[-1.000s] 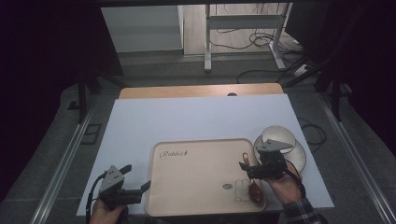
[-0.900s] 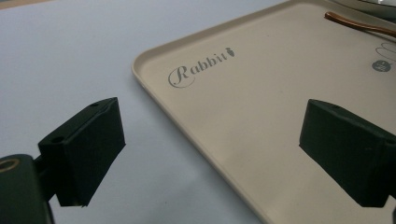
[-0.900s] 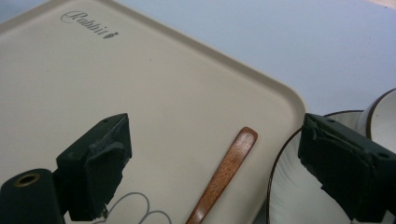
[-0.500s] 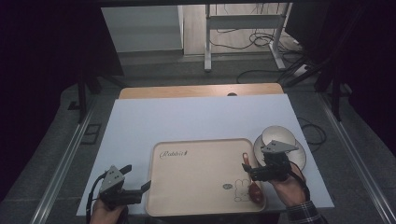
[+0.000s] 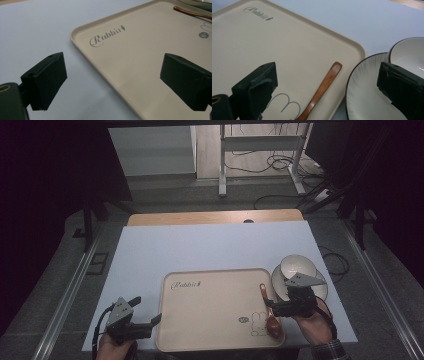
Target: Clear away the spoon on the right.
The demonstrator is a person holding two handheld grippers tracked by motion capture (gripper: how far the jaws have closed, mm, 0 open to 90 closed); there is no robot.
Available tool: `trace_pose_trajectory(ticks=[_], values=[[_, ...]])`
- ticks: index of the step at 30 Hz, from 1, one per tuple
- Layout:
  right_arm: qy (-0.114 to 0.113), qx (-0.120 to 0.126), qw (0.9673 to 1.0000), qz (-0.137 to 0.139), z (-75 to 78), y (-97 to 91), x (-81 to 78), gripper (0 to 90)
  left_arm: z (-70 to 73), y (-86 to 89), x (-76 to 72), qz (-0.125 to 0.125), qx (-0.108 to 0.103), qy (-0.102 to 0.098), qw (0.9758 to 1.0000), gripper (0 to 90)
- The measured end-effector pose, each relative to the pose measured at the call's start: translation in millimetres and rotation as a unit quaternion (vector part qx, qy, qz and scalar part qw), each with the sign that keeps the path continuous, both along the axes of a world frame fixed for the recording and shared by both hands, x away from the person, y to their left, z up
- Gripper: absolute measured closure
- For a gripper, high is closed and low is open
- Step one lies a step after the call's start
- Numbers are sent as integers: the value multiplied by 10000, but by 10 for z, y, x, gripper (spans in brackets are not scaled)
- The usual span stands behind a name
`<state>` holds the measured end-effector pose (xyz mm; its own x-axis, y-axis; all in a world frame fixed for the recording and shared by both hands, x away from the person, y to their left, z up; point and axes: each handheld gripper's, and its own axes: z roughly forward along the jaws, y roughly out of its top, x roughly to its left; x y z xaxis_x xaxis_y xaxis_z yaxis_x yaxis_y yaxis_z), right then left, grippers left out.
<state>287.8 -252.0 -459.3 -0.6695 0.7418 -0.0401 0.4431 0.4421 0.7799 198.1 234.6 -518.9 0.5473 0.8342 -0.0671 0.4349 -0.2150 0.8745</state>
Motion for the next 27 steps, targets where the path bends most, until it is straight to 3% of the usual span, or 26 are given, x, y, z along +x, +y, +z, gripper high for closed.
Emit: trace_pose_trajectory(ticks=[13,27], values=[[-83,-6,9999,-93,5,-127,-88,24,0,4,2,7,-20,9,10000,67],[3,-49,9999,-160,-35,-197,-149,0,-2,9,3,5,-47,7,10000,67]])
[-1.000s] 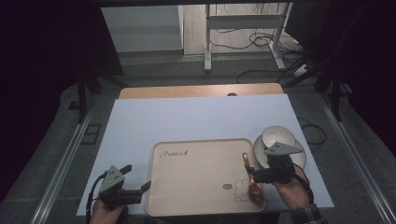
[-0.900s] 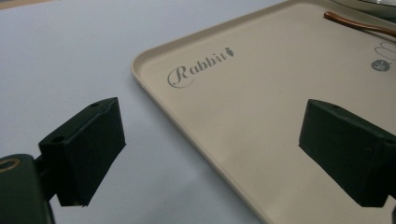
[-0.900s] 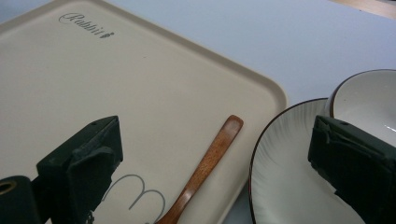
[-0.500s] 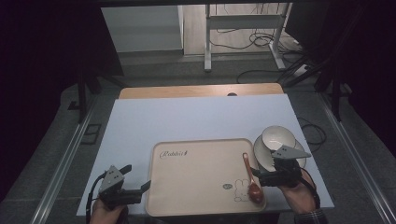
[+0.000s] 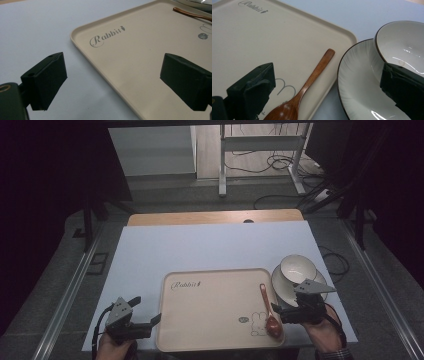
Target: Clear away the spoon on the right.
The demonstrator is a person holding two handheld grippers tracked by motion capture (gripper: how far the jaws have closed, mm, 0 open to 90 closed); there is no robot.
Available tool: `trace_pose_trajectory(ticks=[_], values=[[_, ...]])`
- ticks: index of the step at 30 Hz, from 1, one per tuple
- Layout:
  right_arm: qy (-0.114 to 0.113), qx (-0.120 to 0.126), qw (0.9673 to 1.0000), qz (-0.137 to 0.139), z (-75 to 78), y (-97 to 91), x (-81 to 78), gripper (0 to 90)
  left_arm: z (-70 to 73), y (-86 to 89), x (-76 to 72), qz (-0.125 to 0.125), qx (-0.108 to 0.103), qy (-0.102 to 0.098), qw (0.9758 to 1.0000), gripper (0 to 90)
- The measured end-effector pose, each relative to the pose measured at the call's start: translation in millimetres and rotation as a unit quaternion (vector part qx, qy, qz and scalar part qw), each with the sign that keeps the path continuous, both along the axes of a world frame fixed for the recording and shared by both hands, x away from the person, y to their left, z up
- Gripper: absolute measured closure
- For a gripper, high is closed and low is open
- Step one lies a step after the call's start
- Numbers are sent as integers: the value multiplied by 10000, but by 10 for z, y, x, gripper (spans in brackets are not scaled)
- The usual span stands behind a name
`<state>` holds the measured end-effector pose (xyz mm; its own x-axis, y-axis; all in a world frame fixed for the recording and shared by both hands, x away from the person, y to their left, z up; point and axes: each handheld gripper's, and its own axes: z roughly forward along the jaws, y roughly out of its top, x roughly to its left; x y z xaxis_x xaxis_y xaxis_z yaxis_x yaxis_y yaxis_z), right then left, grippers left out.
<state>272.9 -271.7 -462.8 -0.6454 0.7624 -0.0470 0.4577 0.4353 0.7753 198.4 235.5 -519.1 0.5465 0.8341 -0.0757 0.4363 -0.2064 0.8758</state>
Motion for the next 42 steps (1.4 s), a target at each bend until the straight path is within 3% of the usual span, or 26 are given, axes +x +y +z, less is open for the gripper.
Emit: trace_pose_trajectory(ticks=[42], values=[[-230,16,9983,-544,52,-397,-290,0,0,13,0,-49,-54,-1,10000,67]])
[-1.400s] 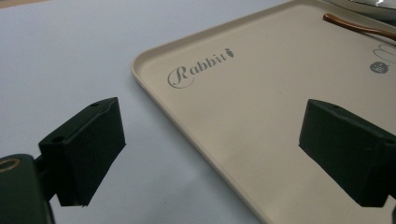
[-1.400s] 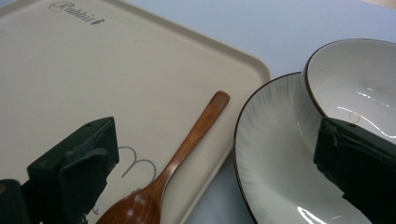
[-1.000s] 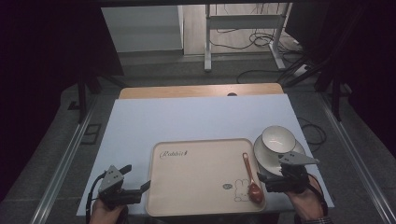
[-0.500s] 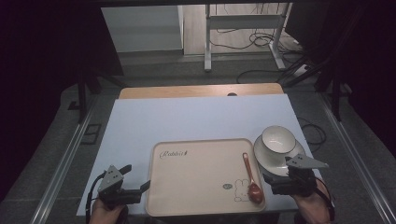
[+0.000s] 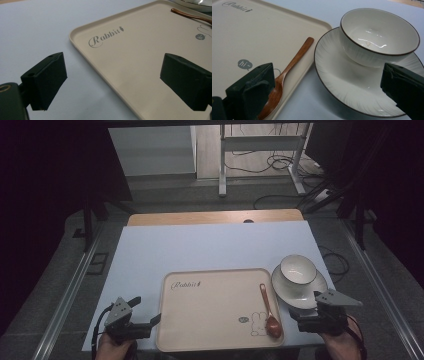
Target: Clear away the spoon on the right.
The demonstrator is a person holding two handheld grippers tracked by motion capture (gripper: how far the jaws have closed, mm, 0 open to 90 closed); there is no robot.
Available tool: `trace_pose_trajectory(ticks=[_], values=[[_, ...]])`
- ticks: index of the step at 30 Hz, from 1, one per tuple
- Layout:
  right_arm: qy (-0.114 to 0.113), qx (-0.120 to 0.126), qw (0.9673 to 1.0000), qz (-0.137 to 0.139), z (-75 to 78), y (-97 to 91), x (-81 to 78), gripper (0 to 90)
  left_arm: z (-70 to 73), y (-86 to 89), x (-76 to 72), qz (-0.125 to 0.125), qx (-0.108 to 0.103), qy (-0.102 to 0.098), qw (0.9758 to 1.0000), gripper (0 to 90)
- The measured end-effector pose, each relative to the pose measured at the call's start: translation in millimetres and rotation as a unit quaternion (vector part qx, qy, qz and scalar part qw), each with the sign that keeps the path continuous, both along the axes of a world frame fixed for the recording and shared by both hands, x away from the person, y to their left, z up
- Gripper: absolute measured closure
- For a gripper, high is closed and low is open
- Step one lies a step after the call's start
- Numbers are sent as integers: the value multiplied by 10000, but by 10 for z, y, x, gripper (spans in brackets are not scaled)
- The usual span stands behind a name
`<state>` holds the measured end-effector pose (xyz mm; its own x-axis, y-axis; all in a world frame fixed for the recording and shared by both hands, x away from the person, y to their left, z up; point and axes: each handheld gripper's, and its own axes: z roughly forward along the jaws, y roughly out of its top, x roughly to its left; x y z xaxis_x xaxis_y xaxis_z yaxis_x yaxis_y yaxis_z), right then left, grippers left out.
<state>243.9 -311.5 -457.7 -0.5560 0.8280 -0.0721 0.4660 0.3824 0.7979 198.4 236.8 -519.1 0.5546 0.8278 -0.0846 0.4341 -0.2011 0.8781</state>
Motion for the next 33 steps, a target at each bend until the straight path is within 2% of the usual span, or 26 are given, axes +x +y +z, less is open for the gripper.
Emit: trace_pose_trajectory(ticks=[12,33], values=[[-62,23,9998,-186,-4,-134,-117,0,0,-5,-5,-41,17,-26,10000,65],[-19,54,9993,-379,-193,-330,-260,0,0,-13,-12,-62,63,-54,9999,61]])
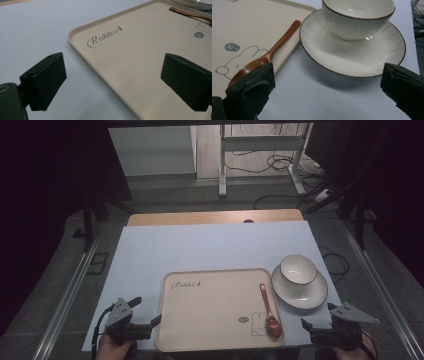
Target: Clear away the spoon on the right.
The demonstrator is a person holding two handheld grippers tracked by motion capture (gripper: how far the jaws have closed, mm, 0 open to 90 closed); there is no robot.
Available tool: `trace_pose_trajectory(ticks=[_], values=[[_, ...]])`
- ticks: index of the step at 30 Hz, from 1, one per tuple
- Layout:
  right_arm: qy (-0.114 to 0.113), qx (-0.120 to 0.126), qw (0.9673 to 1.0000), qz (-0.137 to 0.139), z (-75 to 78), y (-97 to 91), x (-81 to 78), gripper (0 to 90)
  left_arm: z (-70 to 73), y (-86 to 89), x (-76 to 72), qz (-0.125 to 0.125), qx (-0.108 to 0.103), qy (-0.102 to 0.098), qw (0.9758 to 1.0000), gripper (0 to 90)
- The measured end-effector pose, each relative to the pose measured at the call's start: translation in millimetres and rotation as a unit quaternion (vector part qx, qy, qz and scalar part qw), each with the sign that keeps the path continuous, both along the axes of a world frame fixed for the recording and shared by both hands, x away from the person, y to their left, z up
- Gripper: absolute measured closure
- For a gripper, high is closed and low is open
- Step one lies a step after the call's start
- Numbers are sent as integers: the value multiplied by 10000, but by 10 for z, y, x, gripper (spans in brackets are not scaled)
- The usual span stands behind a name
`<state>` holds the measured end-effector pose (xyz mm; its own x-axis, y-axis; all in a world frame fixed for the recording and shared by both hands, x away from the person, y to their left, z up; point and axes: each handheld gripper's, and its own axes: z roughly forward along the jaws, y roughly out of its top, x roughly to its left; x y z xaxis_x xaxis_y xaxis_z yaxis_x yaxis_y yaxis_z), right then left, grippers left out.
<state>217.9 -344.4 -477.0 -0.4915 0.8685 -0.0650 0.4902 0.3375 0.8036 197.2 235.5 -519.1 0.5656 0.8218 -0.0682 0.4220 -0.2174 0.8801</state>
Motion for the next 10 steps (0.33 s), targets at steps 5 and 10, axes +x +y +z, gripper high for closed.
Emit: trace_pose_trajectory(ticks=[5,10], values=[[130,-38,9999,-27,-60,-25,5,0,0,-2,1,3,10,5,10000,61],[179,-13,9998,-25,-86,-21,24,0,1,-5,7,4,17,16,10000,61]])
